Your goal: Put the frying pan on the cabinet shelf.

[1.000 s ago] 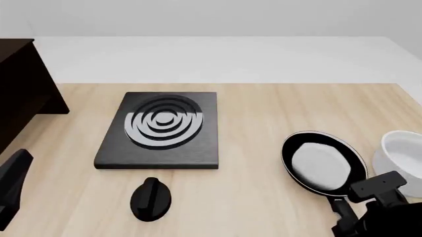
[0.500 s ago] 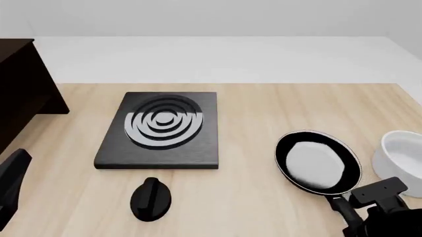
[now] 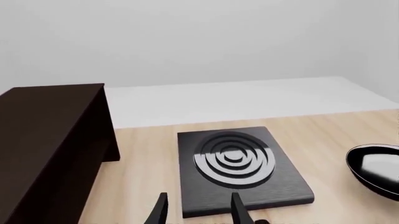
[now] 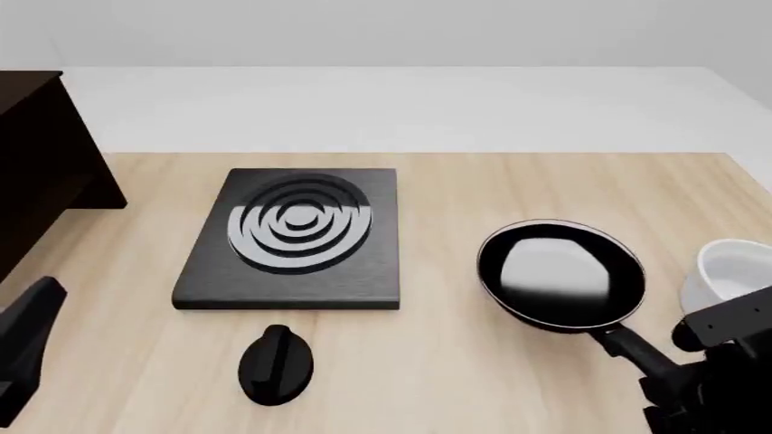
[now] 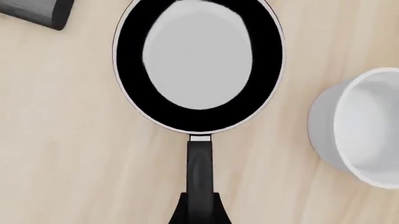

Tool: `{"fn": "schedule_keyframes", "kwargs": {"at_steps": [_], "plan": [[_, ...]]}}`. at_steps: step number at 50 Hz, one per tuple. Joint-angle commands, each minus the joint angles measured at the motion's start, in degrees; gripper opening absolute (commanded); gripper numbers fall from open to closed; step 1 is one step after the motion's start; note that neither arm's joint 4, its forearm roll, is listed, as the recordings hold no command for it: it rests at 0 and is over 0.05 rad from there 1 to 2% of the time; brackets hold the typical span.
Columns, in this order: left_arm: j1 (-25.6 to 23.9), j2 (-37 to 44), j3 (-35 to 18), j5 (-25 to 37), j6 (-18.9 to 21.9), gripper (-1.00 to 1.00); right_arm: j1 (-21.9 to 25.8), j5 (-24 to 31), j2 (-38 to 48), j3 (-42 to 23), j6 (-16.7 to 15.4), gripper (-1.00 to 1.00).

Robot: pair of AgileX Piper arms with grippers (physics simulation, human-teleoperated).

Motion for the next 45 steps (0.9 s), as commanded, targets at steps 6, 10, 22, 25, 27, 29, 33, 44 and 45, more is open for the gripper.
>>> {"fn": "schedule_keyframes", "kwargs": {"at_steps": [6,10,22,25,27,29,33,44,45], "plan": [[-1.0,0.1,0.0,0.3,-0.6,1.00,2.2,1.1,-7.1,-6.5,0.5,-1.00],[-1.5,0.7,-1.5,1.0,-3.3,1.00,3.2,0.6,-7.5,-7.1,1.1,-1.00],[-2.4,2.5,-4.8,2.4,-9.7,1.00,6.6,-0.1,-4.0,-13.4,1.9,-1.00],[-2.7,4.5,-7.0,2.1,-12.7,1.00,7.8,-0.6,-1.7,-15.9,2.5,-1.00],[-3.7,5.9,-8.1,1.6,-13.6,1.00,8.4,-0.9,-0.4,-17.3,2.6,-1.00],[-3.4,7.3,-9.7,1.4,-16.2,1.00,8.8,-1.0,1.0,-19.1,2.4,-1.00],[-5.1,9.4,-10.8,0.5,-17.7,1.00,9.9,-1.3,3.5,-22.3,1.7,-1.00],[-8.7,17.0,-13.4,-4.3,-21.7,1.00,13.0,-4.0,9.9,-30.2,0.9,-1.00],[-8.8,17.3,-13.6,-4.4,-22.1,1.00,13.1,-4.0,10.2,-30.5,0.9,-1.00]]}}
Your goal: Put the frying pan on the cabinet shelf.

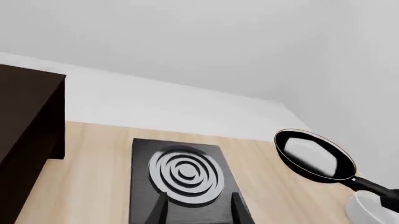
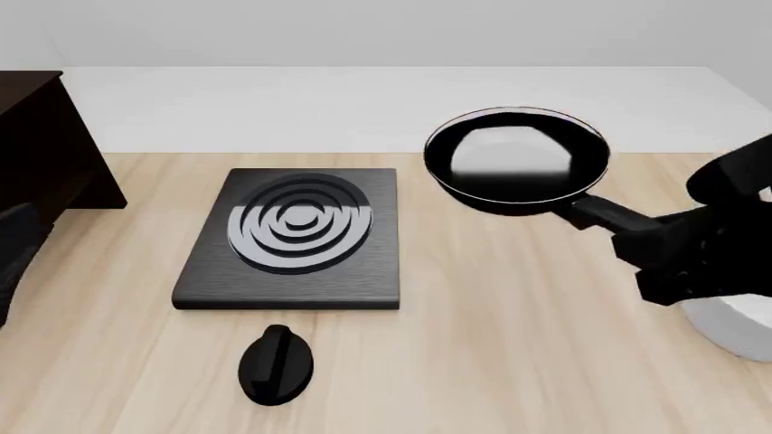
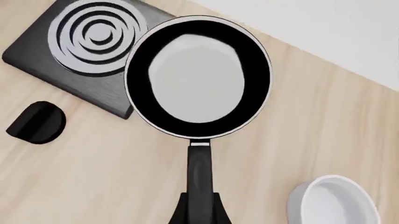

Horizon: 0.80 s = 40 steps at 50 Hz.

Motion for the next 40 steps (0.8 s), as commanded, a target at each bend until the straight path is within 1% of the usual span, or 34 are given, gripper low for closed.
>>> {"fn": "schedule_keyframes", "kwargs": {"at_steps": [1,2,3,4,5,6,7,8,9,10,11,13,16,18,20,21,22,23,25,26,29,30,31,34,36,38,39,40], "plan": [[-3.1,7.7,-4.0,-3.7,-6.1,1.00,3.4,-2.9,5.9,-9.3,-0.1,-1.00],[-3.4,8.4,-4.4,-3.9,-6.1,1.00,3.6,-3.1,6.4,-9.8,0.0,-1.00],[-3.7,9.3,-4.6,-4.4,-7.3,1.00,4.3,-3.2,7.0,-10.6,0.2,-1.00],[-2.1,10.3,-4.2,-4.4,-9.3,1.00,4.6,-3.3,7.3,-11.0,0.3,-1.00],[-3.2,12.7,-4.1,-5.4,-11.1,1.00,5.4,-3.6,8.1,-11.8,0.3,-1.00],[-4.6,13.2,-4.9,-5.9,-11.0,1.00,5.7,-4.0,8.7,-12.6,-0.2,-1.00],[-5.0,13.4,-4.8,-6.1,-11.6,1.00,5.8,-4.1,8.9,-12.7,-0.4,-1.00],[-5.6,14.3,-4.6,-6.7,-14.7,1.00,6.4,-4.4,9.4,-13.7,0.5,-1.00],[-5.6,14.9,-4.3,-7.5,-16.5,1.00,6.8,-4.6,9.8,-14.1,0.7,-1.00],[-5.5,15.6,-3.9,-7.8,-18.1,1.00,7.3,-4.8,9.9,-14.0,-0.4,-1.00],[-6.7,15.7,-4.5,-8.1,-17.6,1.00,7.9,-5.5,10.0,-14.0,-1.8,-1.00],[-8.2,16.8,-4.6,-8.3,-18.2,1.00,8.5,-6.0,10.7,-14.6,-1.1,-1.00],[-8.0,17.4,-4.8,-8.8,-19.1,1.00,9.5,-7.2,11.9,-15.2,-1.1,-1.00],[-9.1,17.5,-4.4,-9.8,-21.2,1.00,10.2,-8.0,12.7,-15.8,-0.5,-1.00],[-10.2,18.1,-3.5,-10.9,-24.4,1.00,10.8,-8.9,13.5,-16.3,-0.4,-1.00],[-10.4,18.4,-3.5,-11.1,-24.7,1.00,11.0,-9.1,13.6,-16.4,-0.4,-1.00],[-11.4,19.3,-3.3,-11.7,-25.9,1.00,11.7,-9.8,14.3,-16.6,-0.1,-1.00],[-11.1,19.6,-3.8,-11.6,-25.8,1.00,12.0,-10.3,14.8,-16.9,0.2,-1.00],[-11.3,20.0,-3.6,-12.5,-27.4,1.00,12.9,-11.0,15.6,-17.1,-0.4,-1.00],[-11.3,20.6,-4.0,-12.7,-28.0,1.00,14.2,-11.9,16.7,-17.1,-2.0,-1.00],[-10.9,21.1,-4.9,-12.6,-26.7,1.00,15.4,-12.4,17.8,-18.6,-1.2,-1.00],[-10.9,21.3,-4.8,-13.0,-27.1,1.00,16.2,-13.0,17.9,-19.2,-1.9,-1.00],[-11.0,21.5,-4.3,-13.6,-28.2,1.00,16.3,-13.2,18.4,-19.7,-1.7,-1.00],[-12.7,21.1,-4.6,-13.7,-29.1,1.00,17.7,-13.8,19.3,-20.9,-0.8,-1.00],[-13.8,19.4,-1.3,-17.2,-38.1,1.00,18.7,-14.5,20.5,-21.8,-0.4,-1.00],[-12.4,19.0,-1.4,-16.8,-39.2,1.00,19.4,-14.9,21.3,-22.4,-0.5,-1.00],[-11.1,19.4,-1.5,-16.6,-37.8,1.00,19.8,-15.0,21.7,-22.8,-0.3,-1.00],[-10.6,19.4,-1.7,-16.4,-37.5,1.00,19.9,-14.9,21.7,-23.0,-0.3,-1.00]]}}
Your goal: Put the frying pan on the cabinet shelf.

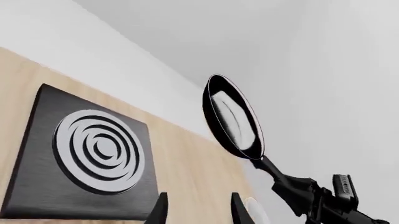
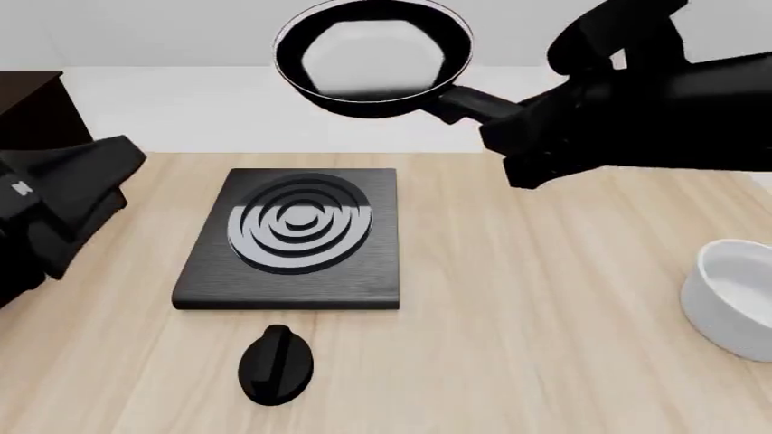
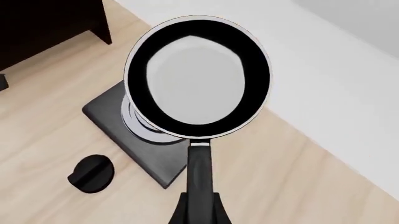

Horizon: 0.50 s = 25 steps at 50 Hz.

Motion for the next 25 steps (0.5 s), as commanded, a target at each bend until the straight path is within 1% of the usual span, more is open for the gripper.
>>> {"fn": "schedule_keyframes", "kwargs": {"at_steps": [1,2,4,7,8,9,10,12,15,17,18,19,20,21,22,25], "plan": [[1.3,0.3,2.9,-4.0,-9.4,1.00,4.5,-3.2,3.9,-5.6,1.2,-1.00],[0.3,0.0,3.9,-5.0,-10.5,1.00,4.7,-3.4,4.2,-6.1,1.3,-1.00],[-1.5,-0.5,3.8,-4.6,-10.1,1.00,5.0,-3.7,4.6,-6.4,1.2,-1.00],[-1.5,-0.5,4.0,-4.3,-9.2,1.00,6.2,-4.5,5.9,-7.3,1.2,-1.00],[-1.8,-0.6,3.9,-4.0,-9.2,1.00,6.7,-4.8,6.3,-7.3,0.8,-1.00],[-2.4,-0.9,3.7,-3.6,-8.7,1.00,6.9,-5.4,6.6,-7.1,-1.0,-1.00],[-2.2,-1.3,3.6,-3.3,-8.7,1.00,7.0,-5.7,6.8,-7.1,-1.6,-1.00],[-1.6,-1.5,3.2,-2.7,-8.8,1.00,8.2,-5.6,7.7,-8.2,0.1,-1.00],[-0.6,-2.3,3.3,-3.0,-10.2,1.00,10.2,-6.2,8.9,-9.4,0.0,-1.00],[-0.7,-2.2,3.1,-2.9,-10.0,1.00,10.9,-6.7,9.5,-9.8,-0.2,-1.00],[-0.9,-2.3,3.4,-3.2,-10.6,1.00,11.6,-7.1,10.0,-10.0,0.1,-1.00],[-1.2,-2.9,4.6,-4.7,-13.0,1.00,12.5,-7.5,10.3,-10.2,0.5,-1.00],[-1.2,-3.1,4.5,-4.6,-13.2,1.00,12.6,-7.8,10.4,-10.1,0.2,-1.00],[-1.1,-3.2,3.7,-3.6,-12.5,1.00,12.9,-8.3,10.6,-9.9,-0.1,-1.00],[-0.8,-3.2,3.4,-3.3,-11.8,1.00,13.4,-8.8,11.0,-9.6,0.0,-1.00],[-0.7,-3.1,3.6,-3.4,-11.8,1.00,14.5,-9.5,11.9,-9.4,0.4,-1.00]]}}
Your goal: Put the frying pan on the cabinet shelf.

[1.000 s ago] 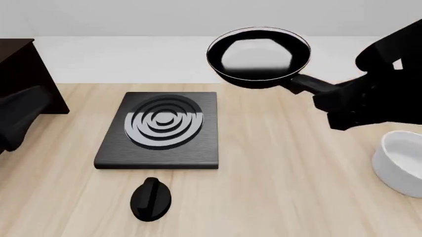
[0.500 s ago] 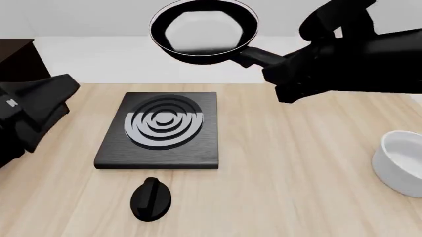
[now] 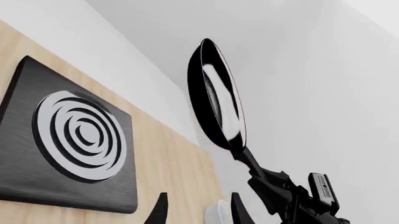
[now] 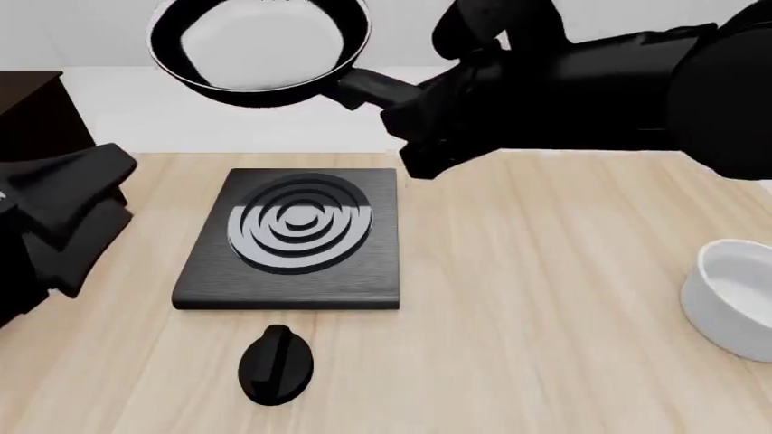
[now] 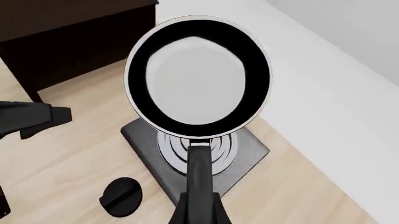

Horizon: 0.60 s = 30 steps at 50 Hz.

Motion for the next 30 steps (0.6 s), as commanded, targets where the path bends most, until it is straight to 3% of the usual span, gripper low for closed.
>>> {"fn": "schedule_keyframes", "kwargs": {"at_steps": [1,13,18,19,20,22,25,27,30], "plan": [[0.3,-0.9,0.3,-0.1,-1.8,1.00,4.7,-3.8,2.9,-2.2,0.8,-1.00],[0.5,-2.4,-0.6,1.9,-1.7,1.00,7.6,-6.6,5.6,-2.9,1.5,-1.00],[0.4,-1.9,0.4,0.9,-1.4,1.00,7.7,-7.7,6.2,-3.5,0.1,-1.00],[0.1,-1.7,0.3,1.0,-1.1,1.00,7.4,-8.5,5.9,-3.0,-2.1,-1.00],[-0.1,-1.7,0.2,1.1,-1.1,1.00,7.6,-8.6,6.0,-3.0,-2.3,-1.00],[-0.5,-1.4,0.1,1.0,-1.1,1.00,8.9,-8.4,6.9,-3.8,-0.8,-1.00],[-0.7,-1.3,0.3,0.7,-1.1,1.00,9.1,-9.0,7.3,-3.8,-0.9,-1.00],[-0.2,-0.5,-0.9,2.1,1.8,1.00,9.4,-9.7,7.7,-3.9,-0.6,-1.00],[-0.9,-0.6,0.1,1.1,0.6,1.00,9.9,-10.1,8.3,-4.3,-0.2,-1.00]]}}
